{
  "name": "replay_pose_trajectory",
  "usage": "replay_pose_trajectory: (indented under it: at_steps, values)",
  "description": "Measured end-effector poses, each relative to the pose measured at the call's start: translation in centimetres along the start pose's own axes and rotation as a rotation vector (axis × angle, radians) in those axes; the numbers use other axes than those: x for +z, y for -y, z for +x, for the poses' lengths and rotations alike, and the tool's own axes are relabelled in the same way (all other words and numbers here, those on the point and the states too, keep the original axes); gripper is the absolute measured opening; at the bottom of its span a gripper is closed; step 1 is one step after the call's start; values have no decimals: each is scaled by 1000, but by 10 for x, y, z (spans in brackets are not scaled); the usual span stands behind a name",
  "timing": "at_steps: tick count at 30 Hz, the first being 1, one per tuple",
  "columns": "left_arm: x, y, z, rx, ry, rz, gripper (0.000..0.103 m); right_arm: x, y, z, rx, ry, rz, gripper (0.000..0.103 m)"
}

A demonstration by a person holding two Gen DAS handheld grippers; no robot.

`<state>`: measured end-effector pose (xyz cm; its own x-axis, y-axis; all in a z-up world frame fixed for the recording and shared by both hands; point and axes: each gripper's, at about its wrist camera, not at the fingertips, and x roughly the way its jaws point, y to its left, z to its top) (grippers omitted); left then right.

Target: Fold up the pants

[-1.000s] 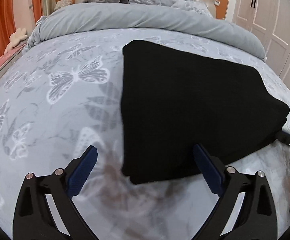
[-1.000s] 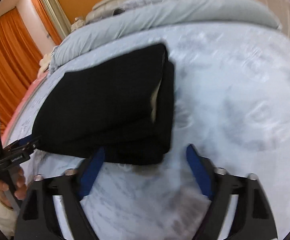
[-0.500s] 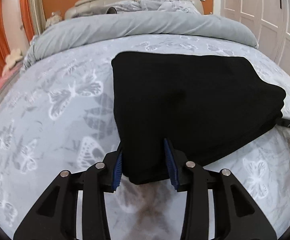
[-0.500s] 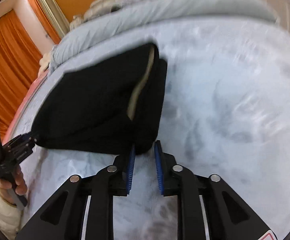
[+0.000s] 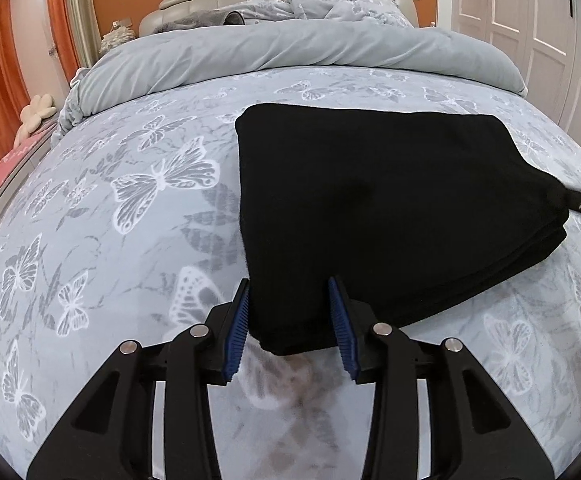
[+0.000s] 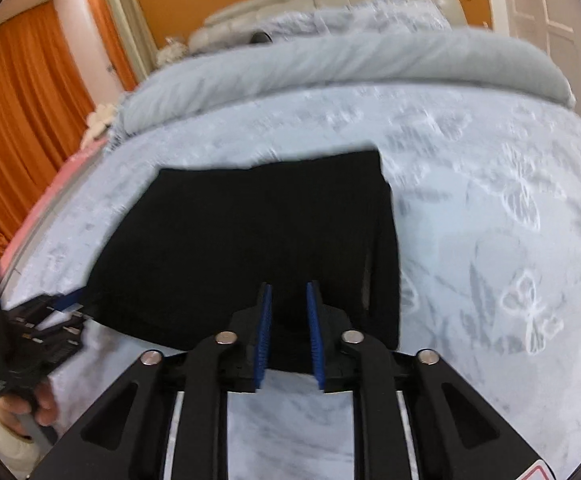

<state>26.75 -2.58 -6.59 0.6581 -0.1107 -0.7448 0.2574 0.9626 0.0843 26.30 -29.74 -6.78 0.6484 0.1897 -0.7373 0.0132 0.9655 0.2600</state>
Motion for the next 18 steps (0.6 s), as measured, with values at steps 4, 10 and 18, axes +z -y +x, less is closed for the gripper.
replay_pose_trajectory:
  at_steps: [4, 10, 18]
  values:
    - [-1, 0, 2, -1, 1, 1, 38, -17, 16, 8, 28, -10, 32, 0]
    - [17, -17, -37, -76, 95, -78, 40, 0, -3, -21, 17, 23, 26, 0]
    - [113, -29, 15, -135, 22, -258, 61, 83, -8, 21, 7, 40, 62, 0]
